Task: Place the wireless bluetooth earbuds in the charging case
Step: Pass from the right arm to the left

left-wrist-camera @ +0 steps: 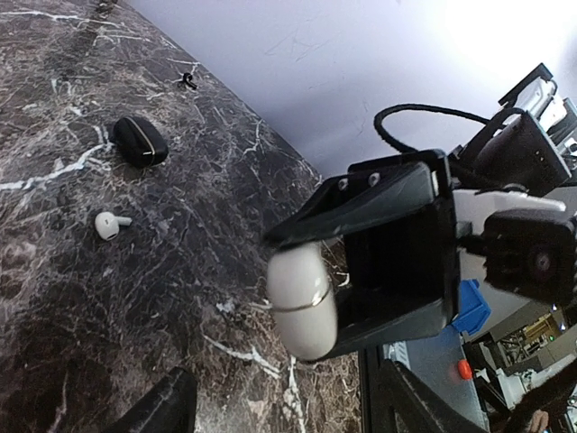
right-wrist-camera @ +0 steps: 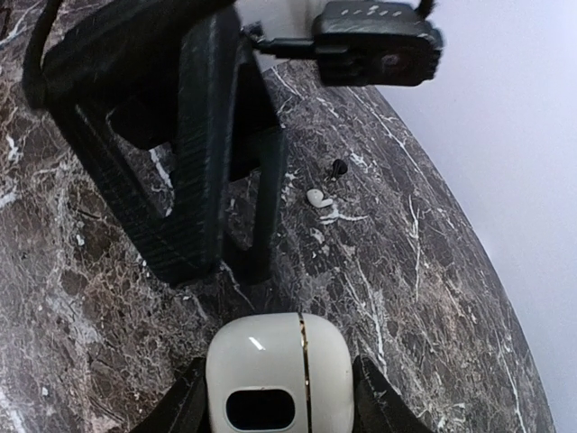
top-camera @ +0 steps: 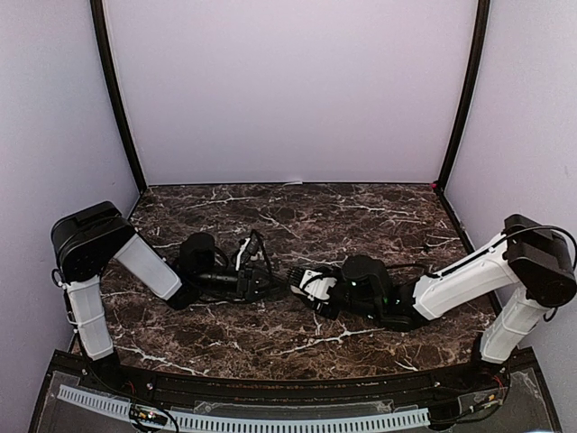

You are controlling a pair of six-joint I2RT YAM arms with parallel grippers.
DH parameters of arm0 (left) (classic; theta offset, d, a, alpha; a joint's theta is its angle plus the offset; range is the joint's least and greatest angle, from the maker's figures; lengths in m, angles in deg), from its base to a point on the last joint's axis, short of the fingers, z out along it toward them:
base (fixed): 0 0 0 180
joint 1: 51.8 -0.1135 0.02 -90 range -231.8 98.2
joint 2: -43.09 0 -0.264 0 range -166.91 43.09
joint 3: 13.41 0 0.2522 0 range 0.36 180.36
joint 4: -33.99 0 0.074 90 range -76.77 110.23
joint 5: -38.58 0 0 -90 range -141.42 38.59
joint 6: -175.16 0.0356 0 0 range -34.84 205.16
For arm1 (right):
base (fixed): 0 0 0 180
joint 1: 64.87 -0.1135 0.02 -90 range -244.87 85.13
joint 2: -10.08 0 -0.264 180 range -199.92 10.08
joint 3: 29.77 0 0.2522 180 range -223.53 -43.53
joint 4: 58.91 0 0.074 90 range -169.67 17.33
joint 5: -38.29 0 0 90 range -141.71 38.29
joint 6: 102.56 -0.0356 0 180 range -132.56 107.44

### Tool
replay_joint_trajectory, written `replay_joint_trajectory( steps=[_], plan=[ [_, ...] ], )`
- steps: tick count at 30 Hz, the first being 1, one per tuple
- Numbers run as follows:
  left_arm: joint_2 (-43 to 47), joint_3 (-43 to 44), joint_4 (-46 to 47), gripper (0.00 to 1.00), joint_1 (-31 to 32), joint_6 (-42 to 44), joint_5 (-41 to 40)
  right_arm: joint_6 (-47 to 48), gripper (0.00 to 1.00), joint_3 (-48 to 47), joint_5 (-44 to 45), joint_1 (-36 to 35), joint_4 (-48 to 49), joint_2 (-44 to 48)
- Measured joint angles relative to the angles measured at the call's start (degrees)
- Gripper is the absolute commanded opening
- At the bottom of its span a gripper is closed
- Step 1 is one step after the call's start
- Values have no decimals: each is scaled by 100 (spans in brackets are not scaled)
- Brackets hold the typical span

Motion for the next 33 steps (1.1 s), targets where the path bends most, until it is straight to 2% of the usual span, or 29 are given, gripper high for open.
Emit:
replay_joint_trajectory(
  steps=[7,18,21,25,33],
  plan=[
    [-76,168,24,58,76,-2,0,146,27,-4,177,-157,28,-313],
    [-304,304,-39,57,155,-66,7,199,29,-31,323,-299,179,-424],
    [-363,352,-46,53,192,-114,13,214,29,-76,435,-323,282,-483],
    [-391,409,-57,42,238,-144,33,238,30,-90,564,-345,337,-531],
    [-417,474,-103,39,254,-149,66,260,34,-120,737,-374,389,-638]
  ],
)
